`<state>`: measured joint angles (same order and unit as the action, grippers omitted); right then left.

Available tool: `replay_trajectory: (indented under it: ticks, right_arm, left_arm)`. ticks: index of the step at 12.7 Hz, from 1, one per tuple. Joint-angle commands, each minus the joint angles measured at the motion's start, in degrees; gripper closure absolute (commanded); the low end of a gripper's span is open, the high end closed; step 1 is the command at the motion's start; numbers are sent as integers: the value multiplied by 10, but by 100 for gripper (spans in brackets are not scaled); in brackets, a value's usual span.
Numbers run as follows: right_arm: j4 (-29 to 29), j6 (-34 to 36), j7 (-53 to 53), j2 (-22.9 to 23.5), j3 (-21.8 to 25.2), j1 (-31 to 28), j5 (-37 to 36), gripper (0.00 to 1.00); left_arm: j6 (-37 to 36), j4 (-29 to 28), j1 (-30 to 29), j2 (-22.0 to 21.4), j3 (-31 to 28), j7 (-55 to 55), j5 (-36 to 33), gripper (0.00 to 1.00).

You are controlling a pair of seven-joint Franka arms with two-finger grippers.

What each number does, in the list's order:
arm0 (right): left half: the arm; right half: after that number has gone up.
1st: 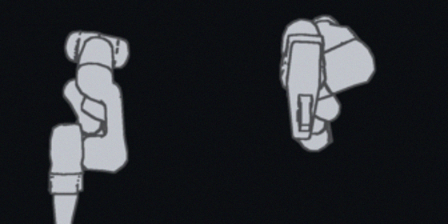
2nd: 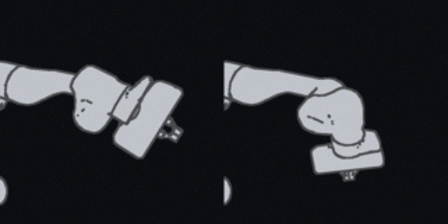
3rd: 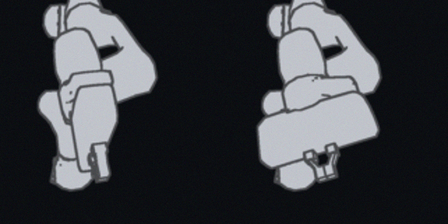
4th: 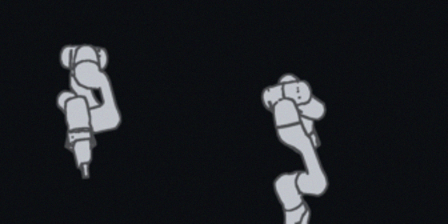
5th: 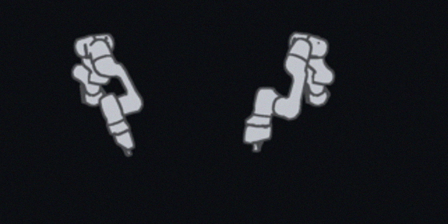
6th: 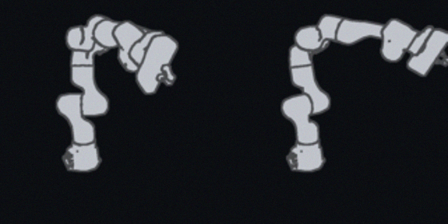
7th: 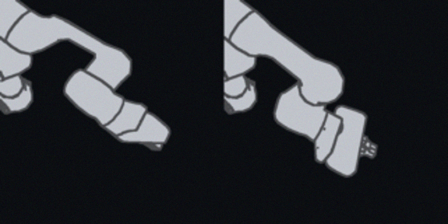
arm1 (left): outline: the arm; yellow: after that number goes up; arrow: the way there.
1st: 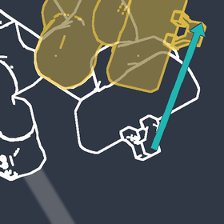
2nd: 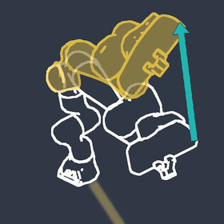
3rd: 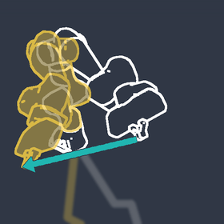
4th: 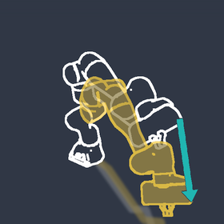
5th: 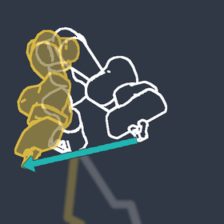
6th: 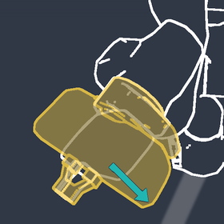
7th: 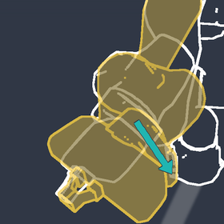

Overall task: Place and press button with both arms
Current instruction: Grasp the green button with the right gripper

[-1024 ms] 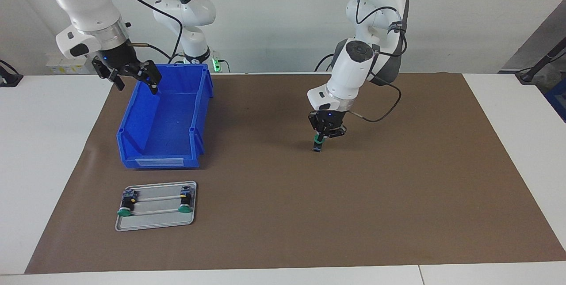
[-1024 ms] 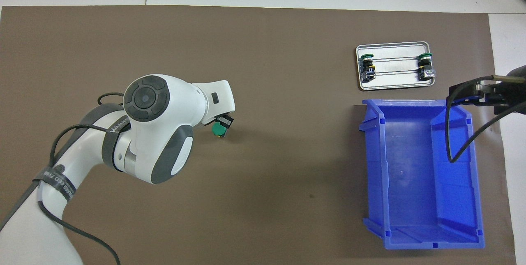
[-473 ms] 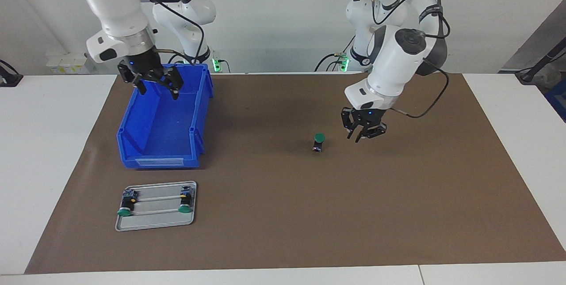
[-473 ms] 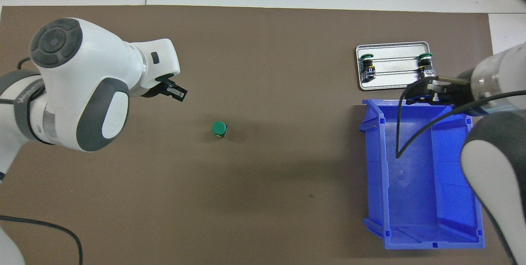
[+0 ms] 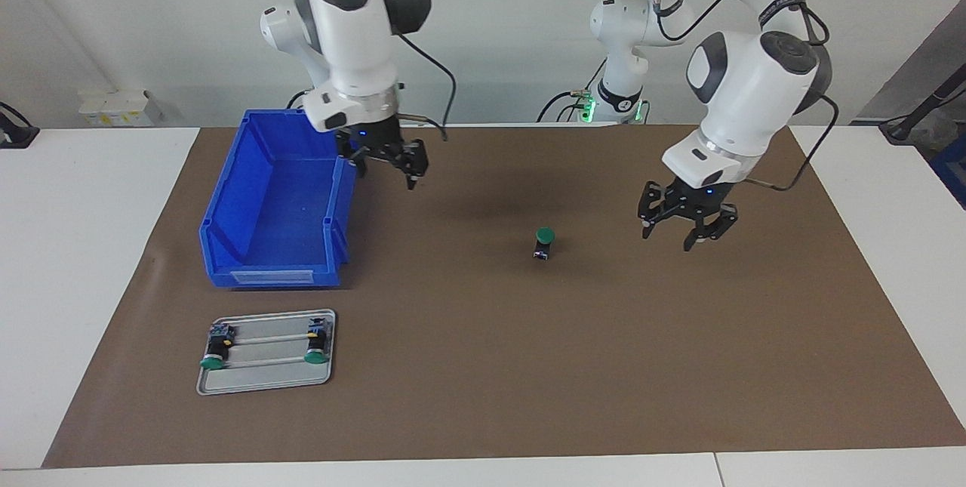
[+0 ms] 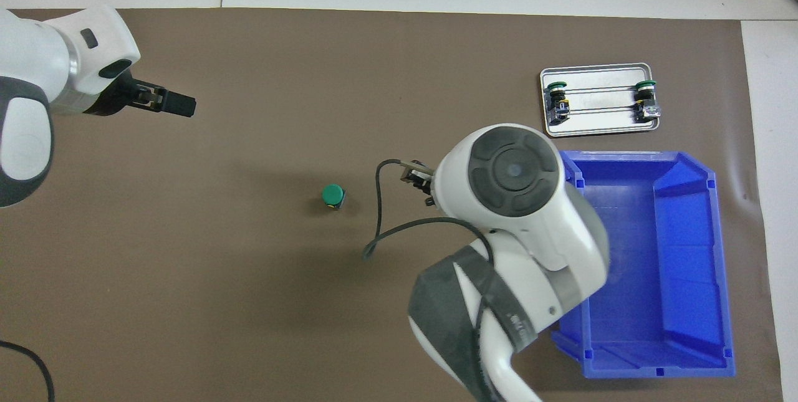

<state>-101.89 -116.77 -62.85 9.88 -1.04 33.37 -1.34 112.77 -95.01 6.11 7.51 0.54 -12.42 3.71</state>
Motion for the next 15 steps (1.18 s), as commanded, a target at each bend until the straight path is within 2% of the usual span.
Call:
replay_trajectory:
  ticks: [1,3,4,5,7,9,12,15]
  right_arm:
    - [60,-64,-107,89,0,39,-6,0]
    - [154,-57,-154,184,2,71,-12,0]
    - [203,-58,-175,235,2,84,-29,0]
    - [232,-63,-189,266,2,92,-60,0]
    - [235,-78,-182,271,0,88,-82,0]
    - [218,-120,-175,274,0,92,-82,0]
    - [205,-92,-173,270,-2,100,-80,0]
    - [186,-98,-170,266,-2,105,-80,0]
  left_arm:
    - [-90,59,-5,-3,4,23,-60,0]
    - [-161,118,-6,9,5,67,-59,0]
    - [-191,141,-6,10,4,76,-58,0]
    - [-215,153,-7,10,1,76,-59,0]
    - [-235,160,-19,7,-11,76,-60,0]
    - [-201,143,-23,-5,-12,79,-65,0]
    - [-180,98,-28,-26,-12,107,-67,0]
    - [-125,8,-29,-66,-12,126,-66,0]
